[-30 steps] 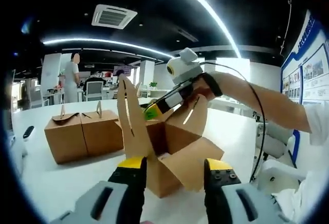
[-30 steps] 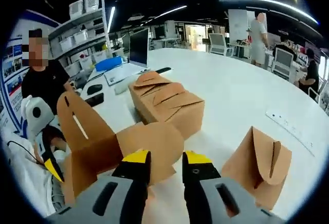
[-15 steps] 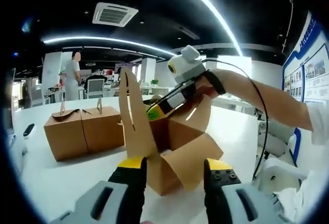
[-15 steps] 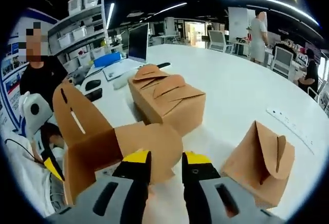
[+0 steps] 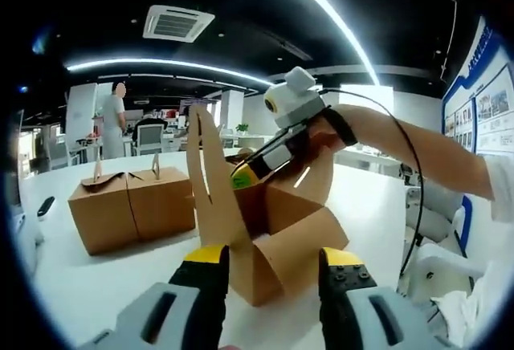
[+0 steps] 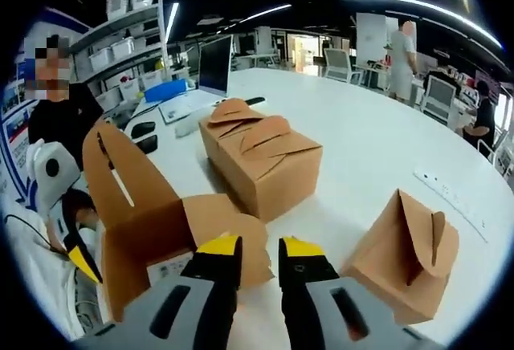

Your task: Pick up one paper box from the group, open the paper box, and remove the item inside

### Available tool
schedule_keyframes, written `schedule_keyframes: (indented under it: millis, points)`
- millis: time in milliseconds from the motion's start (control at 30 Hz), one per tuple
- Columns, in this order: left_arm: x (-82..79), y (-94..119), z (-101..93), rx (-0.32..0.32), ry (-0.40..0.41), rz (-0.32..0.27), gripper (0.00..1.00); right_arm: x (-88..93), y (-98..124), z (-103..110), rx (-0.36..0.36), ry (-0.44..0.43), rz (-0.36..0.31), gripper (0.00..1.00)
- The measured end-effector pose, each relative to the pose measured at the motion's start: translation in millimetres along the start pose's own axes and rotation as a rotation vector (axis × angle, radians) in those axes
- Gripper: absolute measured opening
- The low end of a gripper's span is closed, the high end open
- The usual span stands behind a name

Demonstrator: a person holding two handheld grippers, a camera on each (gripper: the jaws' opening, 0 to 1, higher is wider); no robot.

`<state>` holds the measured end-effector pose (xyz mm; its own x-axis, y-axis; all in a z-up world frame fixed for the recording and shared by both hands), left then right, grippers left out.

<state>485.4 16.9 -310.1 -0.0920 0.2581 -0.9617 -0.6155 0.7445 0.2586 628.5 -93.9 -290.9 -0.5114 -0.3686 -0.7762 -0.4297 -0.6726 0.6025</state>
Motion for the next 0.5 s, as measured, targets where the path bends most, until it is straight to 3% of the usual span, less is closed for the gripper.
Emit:
schedule_keyframes:
  millis: [500]
  points:
    - [6.4, -9, 3.3, -0.028, -0.005, 0.014, 0.45, 3.7, -5, 11, -0.045, -0.002, -0.010, 0.10]
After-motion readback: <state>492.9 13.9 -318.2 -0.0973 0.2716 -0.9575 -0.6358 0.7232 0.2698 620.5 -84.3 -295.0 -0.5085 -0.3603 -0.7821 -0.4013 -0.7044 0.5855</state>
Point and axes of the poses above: the point that each gripper's makers call its tool centre point, and the gripper's own axes: y roughly backward along the fingers, z roughly to its left, x roughly out of its underside, the point moved 4 cm from there along y, roughly backward along the fingers, and after that the axes turned 10 degrees about -y, right-handed, at the moved point
